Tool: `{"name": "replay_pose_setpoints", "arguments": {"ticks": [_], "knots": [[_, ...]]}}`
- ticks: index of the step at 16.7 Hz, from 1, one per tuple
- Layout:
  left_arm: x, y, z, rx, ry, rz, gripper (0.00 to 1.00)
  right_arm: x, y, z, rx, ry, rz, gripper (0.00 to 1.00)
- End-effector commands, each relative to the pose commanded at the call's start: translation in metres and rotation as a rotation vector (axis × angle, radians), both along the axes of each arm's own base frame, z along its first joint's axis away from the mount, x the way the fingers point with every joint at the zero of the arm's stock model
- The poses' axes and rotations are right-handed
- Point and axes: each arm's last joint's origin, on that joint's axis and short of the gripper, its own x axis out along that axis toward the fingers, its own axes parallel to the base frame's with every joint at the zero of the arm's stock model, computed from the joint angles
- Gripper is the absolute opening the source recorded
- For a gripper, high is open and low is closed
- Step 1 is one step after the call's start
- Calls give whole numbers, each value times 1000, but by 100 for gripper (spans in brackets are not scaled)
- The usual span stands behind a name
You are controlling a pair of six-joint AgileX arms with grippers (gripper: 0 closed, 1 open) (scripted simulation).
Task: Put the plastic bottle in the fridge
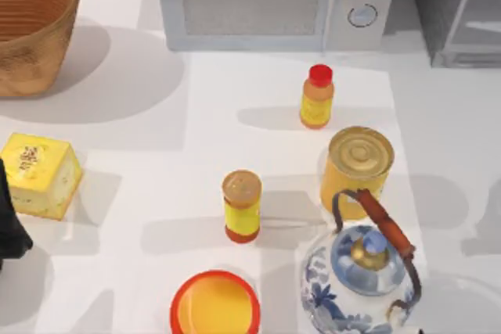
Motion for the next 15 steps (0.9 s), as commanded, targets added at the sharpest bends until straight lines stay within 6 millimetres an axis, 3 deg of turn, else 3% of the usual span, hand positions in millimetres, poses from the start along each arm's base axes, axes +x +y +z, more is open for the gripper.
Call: {"name": "replay_pose_setpoints", "arguments": {"ticks": [3, 9, 12, 15], "knots": [[0, 0, 0, 0, 0, 0, 100, -1, 2, -9, 34, -7, -16, 1], [0, 0, 0, 0, 0, 0, 100, 0, 2, -7, 35, -5, -10, 1], [0, 0, 0, 0, 0, 0, 100, 3, 2, 10, 38, -32, 20, 1], [0, 0, 0, 0, 0, 0, 100, 13, 1, 40, 34, -73, 36, 1]]}}
